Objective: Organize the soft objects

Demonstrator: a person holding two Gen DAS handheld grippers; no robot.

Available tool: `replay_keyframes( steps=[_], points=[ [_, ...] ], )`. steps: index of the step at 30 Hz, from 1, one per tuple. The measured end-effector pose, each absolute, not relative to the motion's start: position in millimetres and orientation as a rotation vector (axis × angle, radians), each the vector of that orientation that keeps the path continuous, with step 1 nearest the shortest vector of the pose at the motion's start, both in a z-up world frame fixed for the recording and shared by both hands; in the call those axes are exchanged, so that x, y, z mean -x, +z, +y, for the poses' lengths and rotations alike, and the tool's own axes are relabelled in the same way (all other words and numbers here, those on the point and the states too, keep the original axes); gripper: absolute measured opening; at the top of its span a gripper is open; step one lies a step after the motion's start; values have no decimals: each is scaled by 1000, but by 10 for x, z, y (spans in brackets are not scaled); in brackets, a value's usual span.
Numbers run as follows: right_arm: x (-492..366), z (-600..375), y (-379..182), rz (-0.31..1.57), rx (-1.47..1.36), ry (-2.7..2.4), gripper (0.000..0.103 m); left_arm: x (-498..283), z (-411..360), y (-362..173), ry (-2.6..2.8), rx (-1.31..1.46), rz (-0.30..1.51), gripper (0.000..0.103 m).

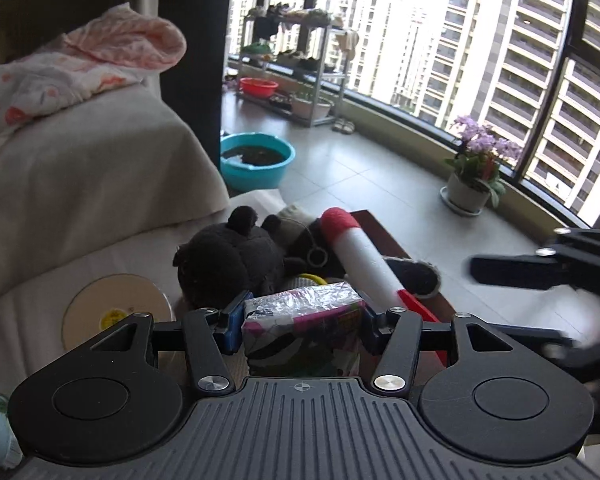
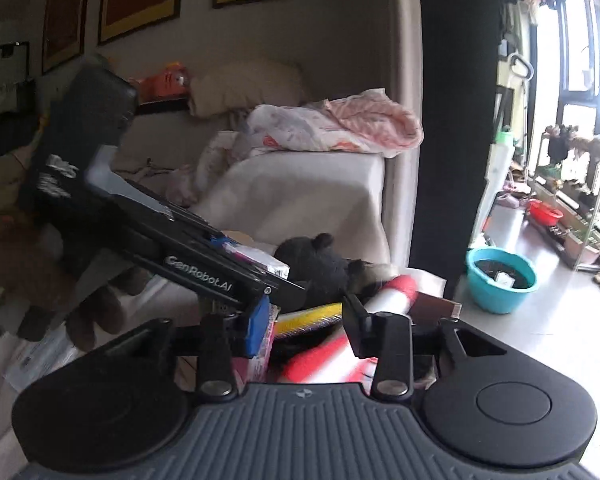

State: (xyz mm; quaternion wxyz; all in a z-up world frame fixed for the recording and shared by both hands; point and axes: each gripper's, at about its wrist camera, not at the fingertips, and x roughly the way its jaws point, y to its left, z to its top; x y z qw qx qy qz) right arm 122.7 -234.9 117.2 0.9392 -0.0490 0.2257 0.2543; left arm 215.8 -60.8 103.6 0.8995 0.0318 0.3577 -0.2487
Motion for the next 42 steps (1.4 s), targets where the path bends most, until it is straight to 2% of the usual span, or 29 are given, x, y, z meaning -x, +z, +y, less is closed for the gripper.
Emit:
replay_keyframes(
  steps=[1,3,6,8,10,13,16,20,25,31,36,40,41,42],
  points=[
    [-1192,-2406,1201,456,108,509,44,-2188,-601,1037,-511,-33,740,58],
    [-1144,-2485,1233,452,104,499,59,-2255,-521,1059,-543,105,754,58],
    [-1160,-2533,1148,465,120,460,59,-2375,-394,1042,-582,292,824,58],
    [-1198,-2509,1034,492,129,454,59,-2385,-379,1027,-598,323,848,60],
    [-1236,-2472,925,523,125,456,59,-2246,-472,1104,-493,147,766,61],
    [-1233,-2422,838,530,110,460,59,-1985,-655,1183,-408,-112,615,57],
    [-1213,-2371,813,527,101,483,59,-1877,-588,1246,-512,-30,578,59],
    [-1116,-2320,809,506,127,480,59,-1640,-400,1367,-474,-7,475,55],
    [-875,-2320,887,459,136,482,59,-1153,259,1325,-381,91,521,56],
    [-512,-2117,923,425,159,587,63,-459,1302,811,-1,148,705,55],
    [-512,-1656,662,543,167,670,63,-40,1841,270,128,393,810,55],
    [-589,-1401,327,697,123,612,63,8,1725,244,104,362,763,55],
    [-604,-1370,253,736,111,585,64,0,1660,229,89,351,766,55],
    [-604,-1352,185,769,98,564,73,-29,1593,218,80,331,765,57]
  ],
)
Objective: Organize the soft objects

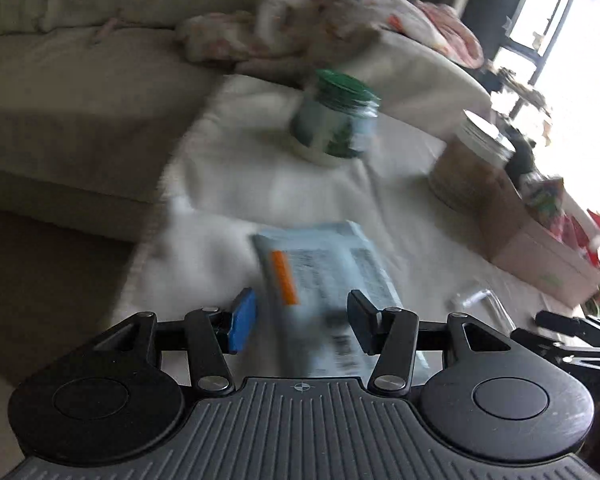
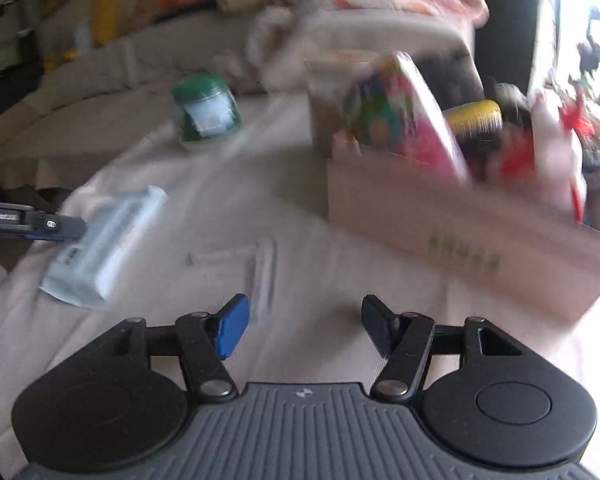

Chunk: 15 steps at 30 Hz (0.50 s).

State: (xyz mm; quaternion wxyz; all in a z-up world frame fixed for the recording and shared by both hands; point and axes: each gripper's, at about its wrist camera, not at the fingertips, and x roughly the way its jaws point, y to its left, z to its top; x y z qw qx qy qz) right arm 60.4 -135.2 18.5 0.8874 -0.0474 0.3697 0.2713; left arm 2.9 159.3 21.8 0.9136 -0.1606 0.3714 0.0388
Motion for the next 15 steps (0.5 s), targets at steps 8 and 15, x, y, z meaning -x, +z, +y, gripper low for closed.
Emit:
replay_keyframes(
  steps=[8,15],
  points=[
    [-379,-1232,51,729,147,530,95,-308,949,86,92,1,815,101],
    [-389,-1156,55,741,170,543,99,-356,942,64,118,33,788,100]
  ],
)
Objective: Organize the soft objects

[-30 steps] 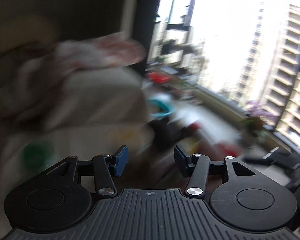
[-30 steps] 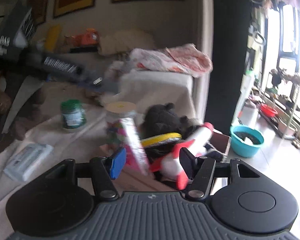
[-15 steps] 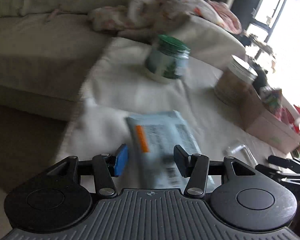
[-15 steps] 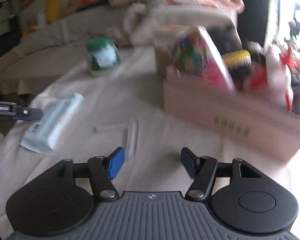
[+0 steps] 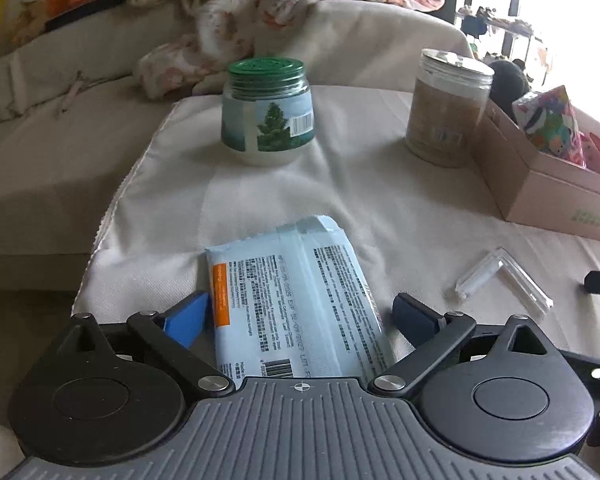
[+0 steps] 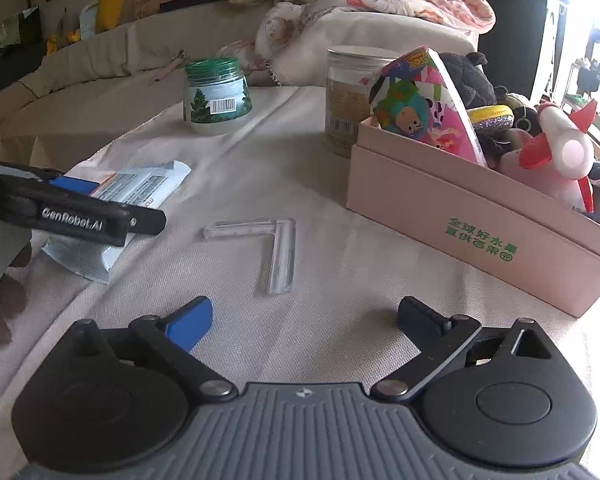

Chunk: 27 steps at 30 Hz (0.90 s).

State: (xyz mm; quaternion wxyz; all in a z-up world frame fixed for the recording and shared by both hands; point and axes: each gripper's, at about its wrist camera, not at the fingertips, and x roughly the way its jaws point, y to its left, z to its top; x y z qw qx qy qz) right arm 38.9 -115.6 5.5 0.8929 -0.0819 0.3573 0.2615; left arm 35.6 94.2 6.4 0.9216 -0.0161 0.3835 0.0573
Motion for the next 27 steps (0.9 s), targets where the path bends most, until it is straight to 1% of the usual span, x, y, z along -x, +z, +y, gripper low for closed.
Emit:
replay_keyframes(
  steps=[4,5,6,7,14,16,18,20,27],
  points=[
    [-394,-1170,54,746,173,557,103,-330,956,45,113,37,760,99],
    [-410,-1168,50,754,180,570,103,-304,956,42,119,36,747,95],
    [-423,-1163,52,757,183,572,103,-281,954,43,126,31,734,89],
    [-423,-1160,53,759,185,572,103,-248,963,49,127,35,724,88],
    [-386,-1162,55,754,188,572,102,-70,1069,68,98,105,680,86],
    [-391,-1144,65,757,188,560,99,-69,1072,66,102,111,674,86],
    [-410,-1096,84,756,186,560,90,-70,1056,63,106,102,673,86],
    [-448,-1030,113,756,184,572,86,-70,1040,58,108,91,673,86],
    [-534,-760,152,740,153,622,86,-3,1150,42,83,166,635,87]
  ],
)
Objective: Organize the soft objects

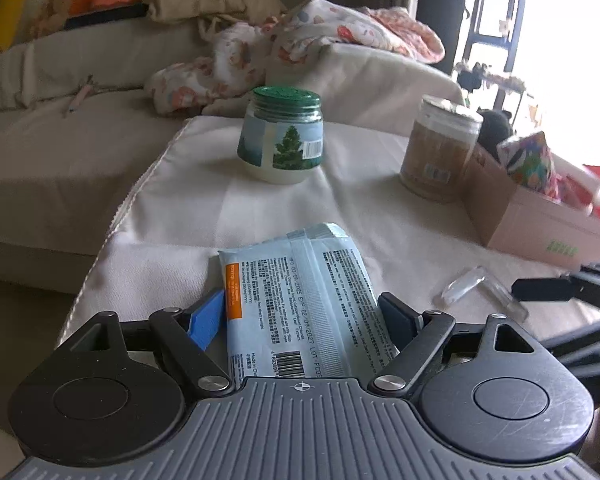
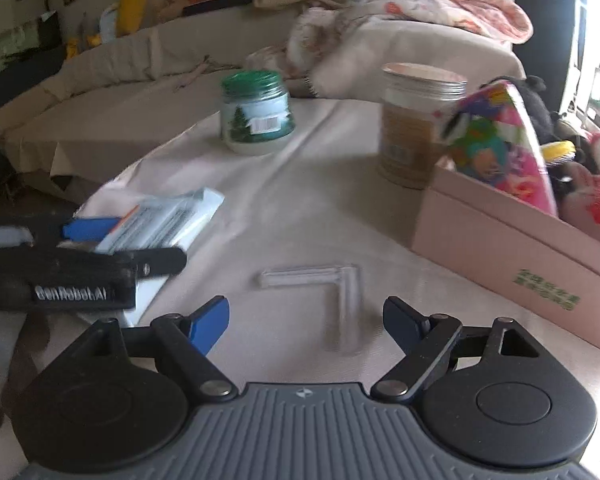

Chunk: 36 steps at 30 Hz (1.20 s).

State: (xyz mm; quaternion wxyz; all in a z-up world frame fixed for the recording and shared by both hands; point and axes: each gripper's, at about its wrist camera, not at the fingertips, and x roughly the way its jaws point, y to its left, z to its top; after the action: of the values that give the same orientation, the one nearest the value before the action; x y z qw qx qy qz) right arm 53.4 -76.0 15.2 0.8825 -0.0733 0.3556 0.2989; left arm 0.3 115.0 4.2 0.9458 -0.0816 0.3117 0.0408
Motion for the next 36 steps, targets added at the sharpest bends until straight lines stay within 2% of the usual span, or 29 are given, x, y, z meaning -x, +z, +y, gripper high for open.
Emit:
replay_keyframes(
  steps=[8,10,14,15,17,27,34,36],
  points=[
    [-551,-666,90,722,181,595,85,-6,1118,44,88,156,635,86],
    [-595,-680,86,719,160,571,79,-5,1123,43,87,159,633,86],
    [-603,-639,90,692,181,565,57,-6,1124,42,87,157,633,86],
    [-589,-634,96,685,186,574,48,-6,1123,43,87,159,633,86],
    [-556,-631,99,670,197,584,39,-8,1120,44,87,157,633,86],
    [-517,-745,92,661,149,525,16,-8,1125,43,90,151,635,86],
    [-425,-800,100,655,218,593,17,-9,1121,44,88,153,635,86],
    [-305,-826,103,616,328,611,25,-9,1121,44,88,152,635,86]
  ],
)
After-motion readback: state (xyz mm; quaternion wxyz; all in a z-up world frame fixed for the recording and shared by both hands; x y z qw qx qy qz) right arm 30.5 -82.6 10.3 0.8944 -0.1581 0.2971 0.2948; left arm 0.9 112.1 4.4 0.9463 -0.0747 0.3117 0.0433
